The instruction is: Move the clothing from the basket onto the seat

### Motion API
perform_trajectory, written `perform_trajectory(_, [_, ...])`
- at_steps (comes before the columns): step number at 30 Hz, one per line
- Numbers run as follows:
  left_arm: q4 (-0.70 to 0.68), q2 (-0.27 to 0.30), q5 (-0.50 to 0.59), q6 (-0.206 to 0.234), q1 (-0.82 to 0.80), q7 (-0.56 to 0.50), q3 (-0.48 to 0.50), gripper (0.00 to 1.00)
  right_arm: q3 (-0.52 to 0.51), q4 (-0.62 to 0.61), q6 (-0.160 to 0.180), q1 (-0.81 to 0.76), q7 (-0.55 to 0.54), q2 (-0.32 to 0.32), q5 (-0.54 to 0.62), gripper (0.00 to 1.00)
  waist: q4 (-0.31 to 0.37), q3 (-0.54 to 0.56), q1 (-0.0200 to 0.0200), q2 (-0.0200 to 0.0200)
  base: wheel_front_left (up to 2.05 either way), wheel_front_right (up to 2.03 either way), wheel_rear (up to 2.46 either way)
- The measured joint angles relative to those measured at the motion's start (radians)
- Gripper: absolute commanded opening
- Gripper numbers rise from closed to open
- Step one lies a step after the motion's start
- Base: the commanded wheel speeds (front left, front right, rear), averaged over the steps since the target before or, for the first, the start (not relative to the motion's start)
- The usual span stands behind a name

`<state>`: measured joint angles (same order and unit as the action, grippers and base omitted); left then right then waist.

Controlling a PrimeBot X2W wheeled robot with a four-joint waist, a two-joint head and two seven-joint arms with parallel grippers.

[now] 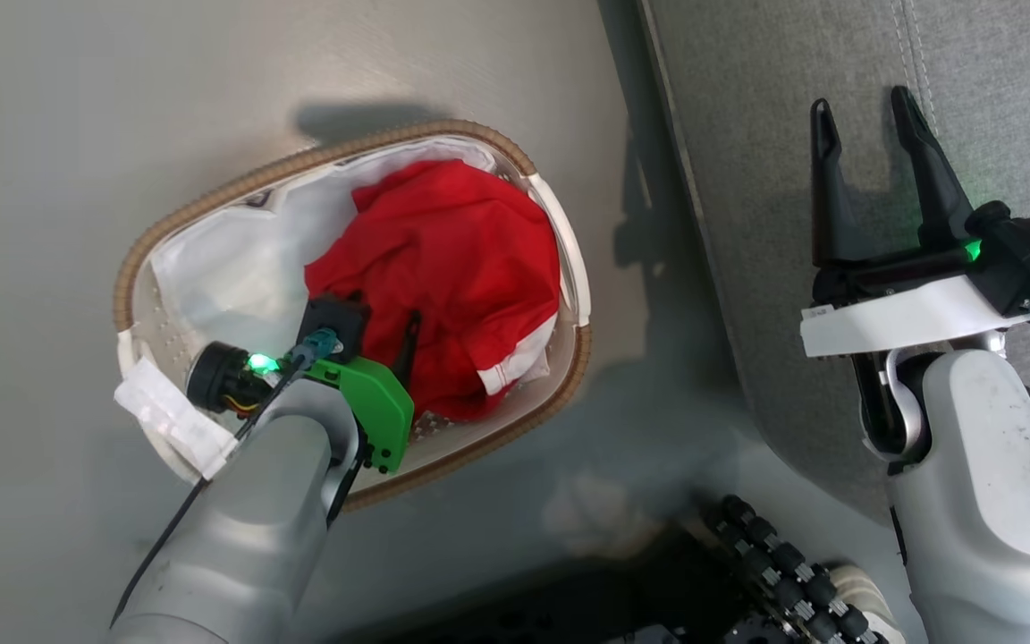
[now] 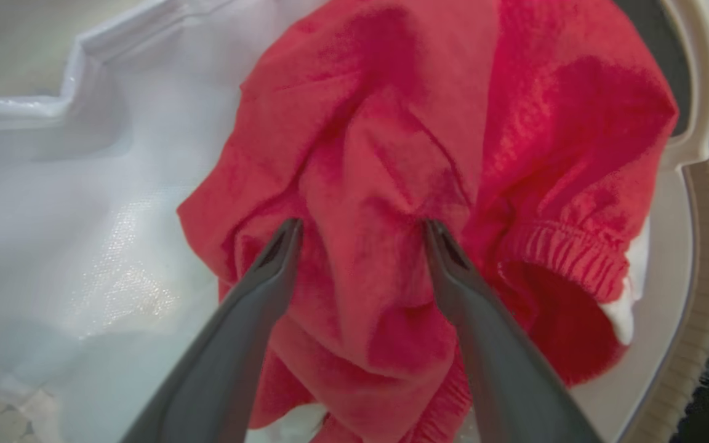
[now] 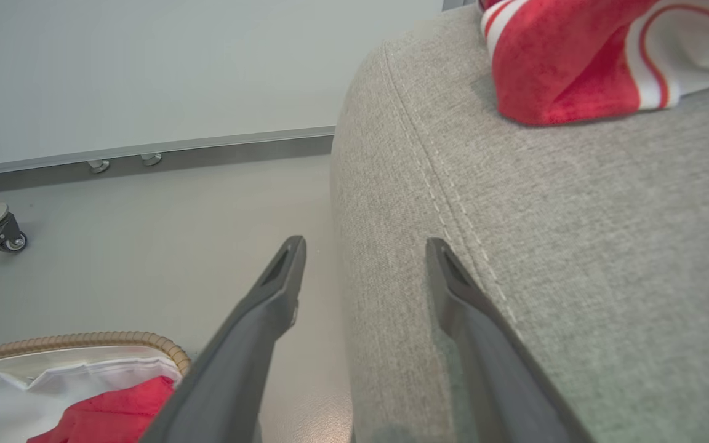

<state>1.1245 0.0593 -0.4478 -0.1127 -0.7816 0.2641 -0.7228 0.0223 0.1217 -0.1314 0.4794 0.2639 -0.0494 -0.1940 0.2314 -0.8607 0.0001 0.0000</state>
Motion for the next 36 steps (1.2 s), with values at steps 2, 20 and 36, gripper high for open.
perform_trajectory(2, [0.013,0.001,0.003,0.000,-0.012,0.000,0.000,1.00,0.007,-0.002,0.000,0.005,0.001,0.001,-0.002,1.00,0.010,-0.018,0.0000,0.0000,0.00,0.00,0.00])
perform_trajectory(20, [-0.070,0.001,0.013,-0.006,0.058,0.000,0.033,0.00,0.020,0.050,0.000,-0.001,0.001,0.002,0.039,1.00,0.013,0.046,0.0000,0.0000,0.00,0.00,0.00])
perform_trajectory(36, [-0.351,0.050,0.102,-0.012,0.240,0.000,0.103,0.00,0.012,0.111,0.000,-0.130,0.001,0.002,0.120,1.00,-0.050,0.365,-0.0002,0.0000,0.00,0.00,0.00])
